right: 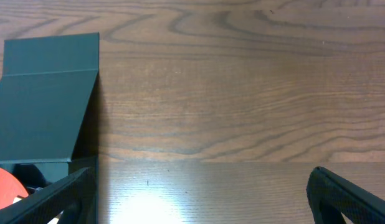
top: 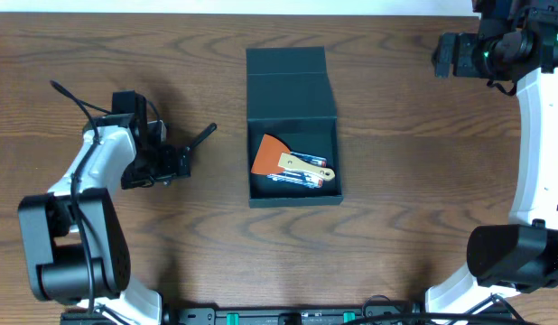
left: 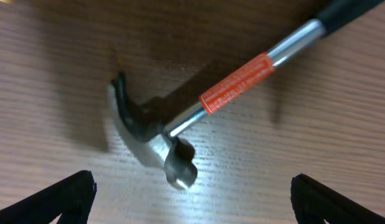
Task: Pack container
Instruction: 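Lower the left gripper onto the hammer handle and close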
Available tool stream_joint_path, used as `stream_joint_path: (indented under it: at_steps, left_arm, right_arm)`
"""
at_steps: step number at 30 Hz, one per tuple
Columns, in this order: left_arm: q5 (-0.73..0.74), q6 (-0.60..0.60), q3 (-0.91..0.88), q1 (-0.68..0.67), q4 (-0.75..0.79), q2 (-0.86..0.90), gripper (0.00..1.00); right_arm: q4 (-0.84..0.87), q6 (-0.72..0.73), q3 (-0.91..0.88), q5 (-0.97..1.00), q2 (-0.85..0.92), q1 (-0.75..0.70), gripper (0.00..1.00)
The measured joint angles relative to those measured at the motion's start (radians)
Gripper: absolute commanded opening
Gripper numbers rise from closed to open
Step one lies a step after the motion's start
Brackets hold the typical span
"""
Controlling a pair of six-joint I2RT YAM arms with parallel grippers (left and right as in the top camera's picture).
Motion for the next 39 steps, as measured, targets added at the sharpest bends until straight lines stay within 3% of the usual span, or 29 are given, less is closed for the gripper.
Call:
stream_joint_path:
  at_steps: [34, 39]
  left_arm:
    - [-0.100, -0.027, 0.000, 0.000, 0.050, 0.076, 1.00]
    - [-0.102, -0.046, 0.000, 0.000, 0.067, 0.077, 0.87]
  right_arm:
    - [-0.027, -0.003, 0.000, 0.000, 0.000, 0.000, 0.99]
    - [-0.034, -0.003, 0.000, 0.000, 0.000, 0.000, 0.99]
